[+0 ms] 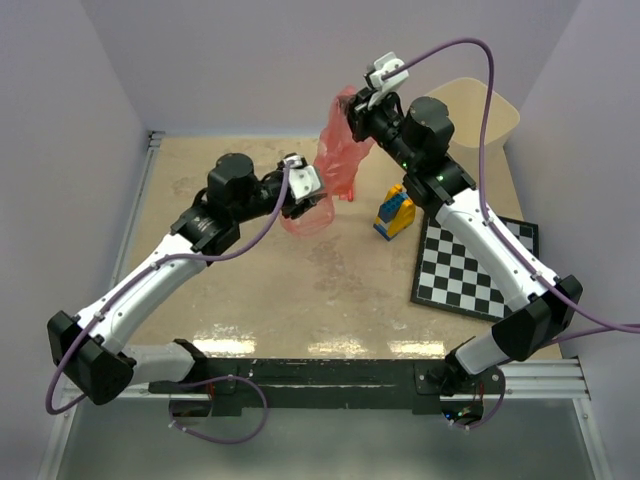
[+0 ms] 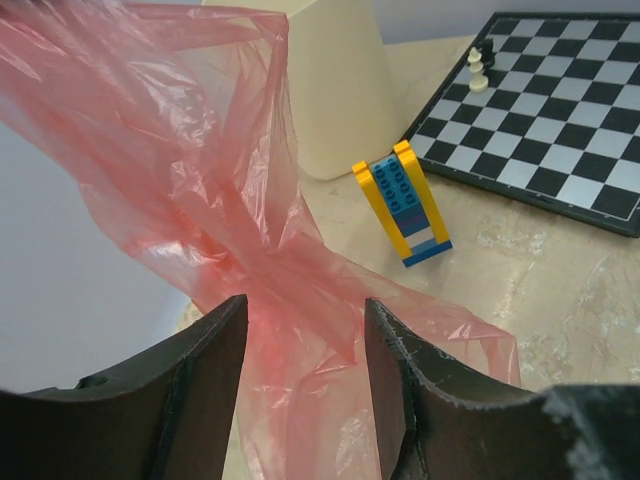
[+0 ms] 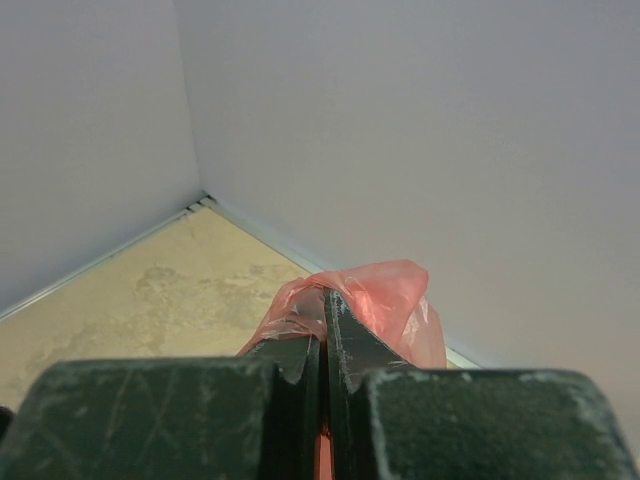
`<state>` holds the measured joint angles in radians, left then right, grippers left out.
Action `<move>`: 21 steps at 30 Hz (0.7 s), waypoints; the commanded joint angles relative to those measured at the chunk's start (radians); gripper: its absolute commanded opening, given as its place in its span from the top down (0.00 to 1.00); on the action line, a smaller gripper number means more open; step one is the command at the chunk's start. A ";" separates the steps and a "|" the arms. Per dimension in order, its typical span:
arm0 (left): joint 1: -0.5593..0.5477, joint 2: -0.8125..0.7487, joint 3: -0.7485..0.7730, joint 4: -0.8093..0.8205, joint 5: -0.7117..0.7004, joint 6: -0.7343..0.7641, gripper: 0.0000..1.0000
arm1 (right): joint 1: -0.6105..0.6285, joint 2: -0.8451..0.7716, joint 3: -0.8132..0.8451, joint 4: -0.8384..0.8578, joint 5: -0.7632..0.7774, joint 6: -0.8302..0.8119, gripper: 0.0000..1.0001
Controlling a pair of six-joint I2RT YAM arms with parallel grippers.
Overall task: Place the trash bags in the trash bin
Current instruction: Unfold the trash bag at the center of the board.
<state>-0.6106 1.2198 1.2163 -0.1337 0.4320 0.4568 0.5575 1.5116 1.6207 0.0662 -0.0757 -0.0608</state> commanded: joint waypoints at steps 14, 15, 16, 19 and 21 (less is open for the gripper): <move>-0.009 0.074 0.080 -0.007 -0.065 -0.029 1.00 | 0.010 0.027 0.008 -0.023 -0.118 -0.033 0.49; -0.005 0.061 0.074 0.002 -0.068 -0.059 1.00 | 0.010 0.036 0.010 -0.028 -0.105 -0.030 0.37; 0.009 0.049 0.063 0.011 -0.075 -0.107 1.00 | 0.010 0.041 0.014 -0.040 -0.089 -0.022 0.28; 0.061 0.026 0.031 0.028 -0.090 -0.269 1.00 | -0.008 0.039 0.045 -0.065 -0.052 0.009 0.13; 0.090 0.011 -0.004 0.045 -0.107 -0.366 1.00 | -0.027 0.030 0.080 -0.103 -0.042 0.033 0.07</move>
<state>-0.5789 1.2774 1.2591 -0.1474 0.3389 0.3241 0.5594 1.5581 1.6218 0.0212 -0.1623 -0.0696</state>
